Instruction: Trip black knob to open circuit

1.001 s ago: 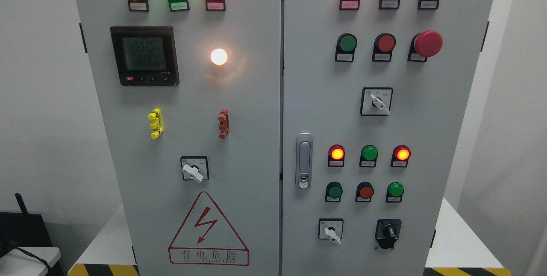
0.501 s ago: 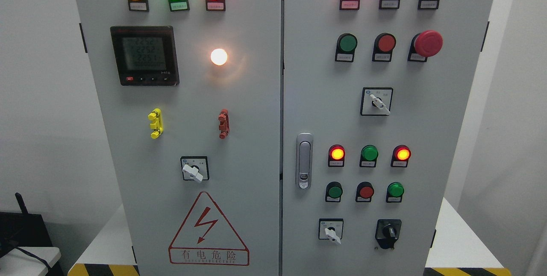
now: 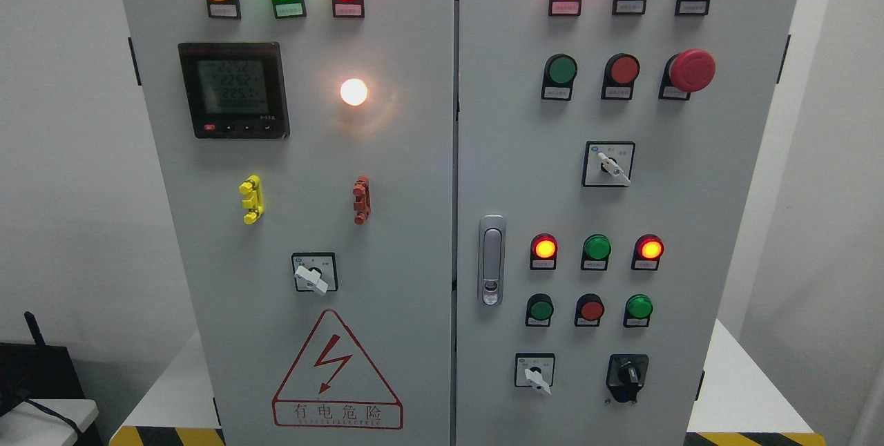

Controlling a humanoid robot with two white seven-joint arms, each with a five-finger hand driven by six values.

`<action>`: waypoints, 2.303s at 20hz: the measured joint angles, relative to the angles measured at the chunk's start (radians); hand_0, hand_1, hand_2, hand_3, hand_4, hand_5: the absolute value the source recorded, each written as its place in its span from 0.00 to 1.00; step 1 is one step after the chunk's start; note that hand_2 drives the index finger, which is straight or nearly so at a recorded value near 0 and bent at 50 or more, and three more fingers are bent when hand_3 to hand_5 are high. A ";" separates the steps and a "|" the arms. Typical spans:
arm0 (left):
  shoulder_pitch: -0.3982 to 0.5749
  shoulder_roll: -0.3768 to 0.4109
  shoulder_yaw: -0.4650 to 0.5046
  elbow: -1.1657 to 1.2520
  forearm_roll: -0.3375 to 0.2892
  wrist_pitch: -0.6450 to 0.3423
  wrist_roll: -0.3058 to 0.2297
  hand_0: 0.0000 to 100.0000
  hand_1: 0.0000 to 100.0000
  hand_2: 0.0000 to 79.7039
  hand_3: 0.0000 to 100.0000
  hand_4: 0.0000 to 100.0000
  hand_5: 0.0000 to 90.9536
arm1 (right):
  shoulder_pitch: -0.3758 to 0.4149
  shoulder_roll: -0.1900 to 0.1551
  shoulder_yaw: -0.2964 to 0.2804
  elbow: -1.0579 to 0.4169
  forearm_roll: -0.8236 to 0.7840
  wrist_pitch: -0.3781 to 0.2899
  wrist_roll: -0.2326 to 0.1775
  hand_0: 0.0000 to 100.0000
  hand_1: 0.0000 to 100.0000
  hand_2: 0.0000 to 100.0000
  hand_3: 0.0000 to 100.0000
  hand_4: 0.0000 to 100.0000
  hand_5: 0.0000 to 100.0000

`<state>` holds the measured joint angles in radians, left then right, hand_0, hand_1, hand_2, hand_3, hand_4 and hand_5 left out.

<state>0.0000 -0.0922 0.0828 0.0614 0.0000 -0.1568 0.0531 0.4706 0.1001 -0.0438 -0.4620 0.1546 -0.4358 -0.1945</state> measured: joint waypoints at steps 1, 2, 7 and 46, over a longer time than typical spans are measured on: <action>0.000 0.000 0.000 0.000 0.000 0.000 0.000 0.12 0.39 0.00 0.00 0.00 0.00 | 0.021 -0.002 0.004 -0.027 0.001 -0.013 -0.019 0.17 0.48 0.00 0.27 0.31 0.26; 0.000 0.000 0.000 0.000 0.000 0.000 0.000 0.12 0.39 0.00 0.00 0.00 0.00 | 0.042 -0.005 0.007 -0.056 0.002 -0.033 -0.039 0.17 0.48 0.00 0.33 0.33 0.28; 0.000 0.000 0.000 0.000 0.000 0.000 0.000 0.12 0.39 0.00 0.00 0.00 0.00 | 0.130 -0.022 0.020 -0.179 0.004 -0.193 -0.104 0.20 0.49 0.03 0.43 0.42 0.39; 0.000 0.000 0.000 0.000 0.000 0.000 0.000 0.12 0.39 0.00 0.00 0.00 0.00 | 0.240 -0.098 0.010 -1.130 0.007 -0.350 -0.130 0.23 0.59 0.33 0.72 0.79 0.83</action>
<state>0.0000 -0.0922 0.0828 0.0614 0.0000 -0.1568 0.0531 0.7107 0.0025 -0.0342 -1.5916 0.1616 -0.7856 -0.3242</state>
